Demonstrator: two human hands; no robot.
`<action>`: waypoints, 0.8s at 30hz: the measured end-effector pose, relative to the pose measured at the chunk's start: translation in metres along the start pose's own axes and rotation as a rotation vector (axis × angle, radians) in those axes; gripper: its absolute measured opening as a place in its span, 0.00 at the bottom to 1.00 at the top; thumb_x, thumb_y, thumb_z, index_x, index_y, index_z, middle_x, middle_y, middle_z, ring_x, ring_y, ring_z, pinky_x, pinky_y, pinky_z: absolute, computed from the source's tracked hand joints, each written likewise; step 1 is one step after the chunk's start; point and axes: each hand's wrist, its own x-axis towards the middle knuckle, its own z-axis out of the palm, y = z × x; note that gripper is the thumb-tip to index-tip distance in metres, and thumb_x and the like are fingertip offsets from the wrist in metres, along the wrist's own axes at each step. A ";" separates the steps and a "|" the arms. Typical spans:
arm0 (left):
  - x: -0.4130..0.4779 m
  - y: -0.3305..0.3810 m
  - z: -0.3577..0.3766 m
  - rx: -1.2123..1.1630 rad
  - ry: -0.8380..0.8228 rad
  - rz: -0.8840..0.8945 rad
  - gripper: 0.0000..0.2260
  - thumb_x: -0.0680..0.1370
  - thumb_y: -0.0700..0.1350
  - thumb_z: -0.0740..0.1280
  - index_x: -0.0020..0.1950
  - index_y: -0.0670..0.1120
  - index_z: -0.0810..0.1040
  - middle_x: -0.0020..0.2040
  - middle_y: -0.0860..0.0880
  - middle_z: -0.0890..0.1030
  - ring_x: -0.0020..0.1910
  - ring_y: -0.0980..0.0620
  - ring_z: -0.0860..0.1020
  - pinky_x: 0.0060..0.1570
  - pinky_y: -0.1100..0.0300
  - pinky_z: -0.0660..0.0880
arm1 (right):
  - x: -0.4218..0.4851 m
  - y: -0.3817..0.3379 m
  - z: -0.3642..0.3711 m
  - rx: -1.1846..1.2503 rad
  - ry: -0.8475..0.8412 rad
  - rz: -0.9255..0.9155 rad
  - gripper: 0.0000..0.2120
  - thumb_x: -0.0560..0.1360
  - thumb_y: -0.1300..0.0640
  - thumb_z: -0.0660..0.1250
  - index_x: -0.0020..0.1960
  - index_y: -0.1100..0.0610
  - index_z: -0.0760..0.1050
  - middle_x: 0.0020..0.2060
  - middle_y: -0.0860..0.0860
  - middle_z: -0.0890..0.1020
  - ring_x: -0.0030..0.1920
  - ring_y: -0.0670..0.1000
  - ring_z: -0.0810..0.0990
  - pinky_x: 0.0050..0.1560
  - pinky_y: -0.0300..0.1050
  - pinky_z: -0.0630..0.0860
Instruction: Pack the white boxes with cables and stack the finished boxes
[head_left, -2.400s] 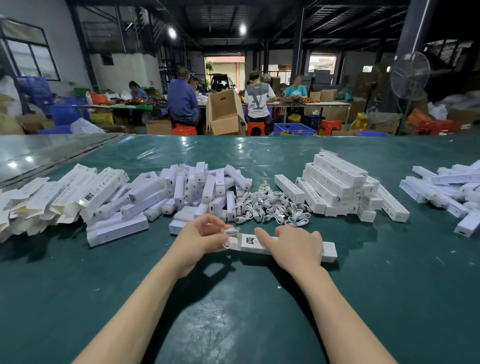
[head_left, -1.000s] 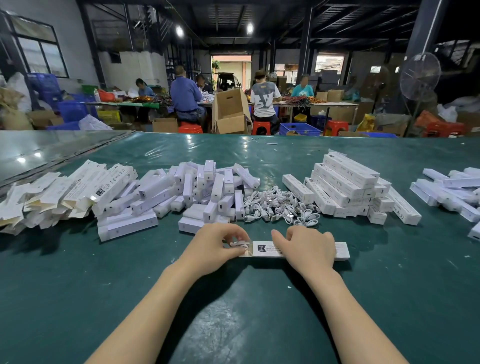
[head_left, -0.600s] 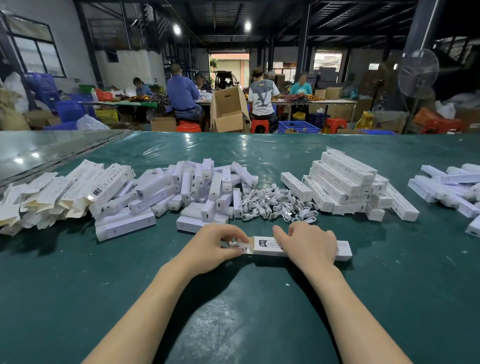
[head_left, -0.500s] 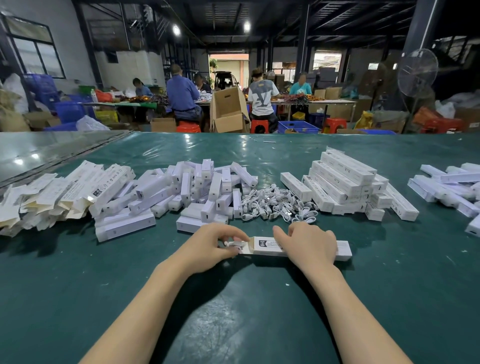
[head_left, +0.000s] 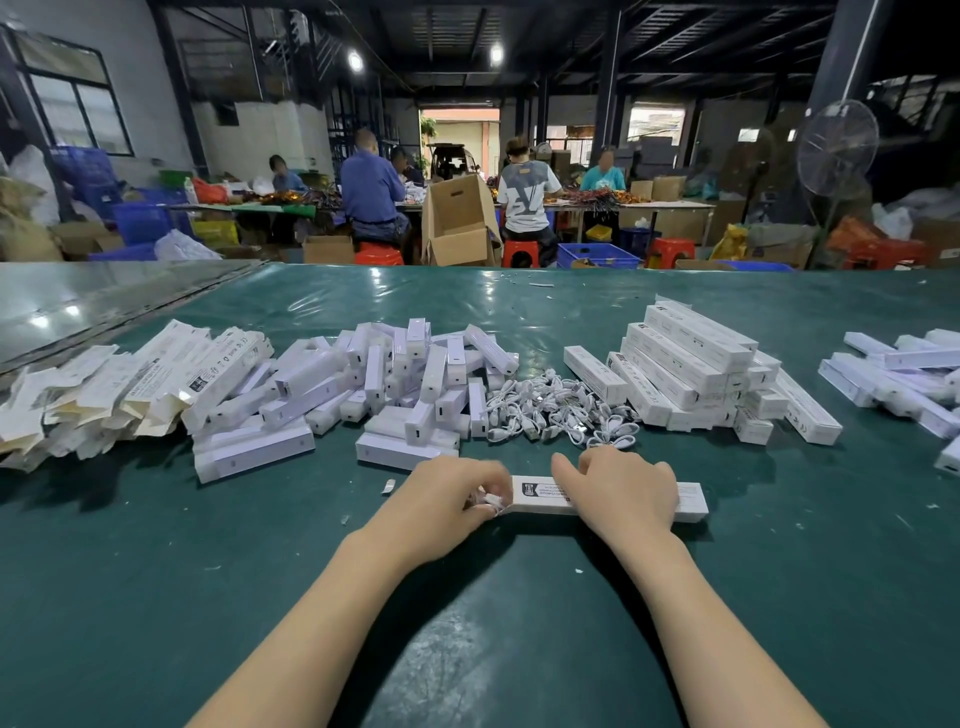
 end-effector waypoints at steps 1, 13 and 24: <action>0.000 0.001 0.002 -0.047 0.041 -0.021 0.07 0.74 0.42 0.68 0.50 0.52 0.75 0.42 0.60 0.77 0.40 0.56 0.72 0.39 0.74 0.65 | 0.000 0.000 0.000 -0.001 -0.004 -0.005 0.20 0.74 0.43 0.51 0.29 0.54 0.65 0.26 0.48 0.70 0.35 0.53 0.71 0.43 0.47 0.59; 0.005 0.010 0.019 -0.465 0.319 -0.247 0.14 0.67 0.34 0.70 0.32 0.53 0.74 0.31 0.58 0.80 0.32 0.63 0.77 0.37 0.72 0.72 | -0.002 -0.004 0.000 0.047 0.038 -0.004 0.22 0.74 0.43 0.52 0.27 0.55 0.66 0.25 0.48 0.69 0.34 0.54 0.71 0.42 0.47 0.60; 0.000 0.004 0.009 -0.506 0.095 -0.163 0.19 0.66 0.34 0.70 0.44 0.56 0.69 0.38 0.64 0.82 0.35 0.56 0.75 0.36 0.71 0.70 | -0.002 -0.002 -0.002 0.058 0.026 -0.005 0.24 0.74 0.42 0.52 0.27 0.56 0.68 0.25 0.48 0.71 0.34 0.55 0.72 0.42 0.46 0.62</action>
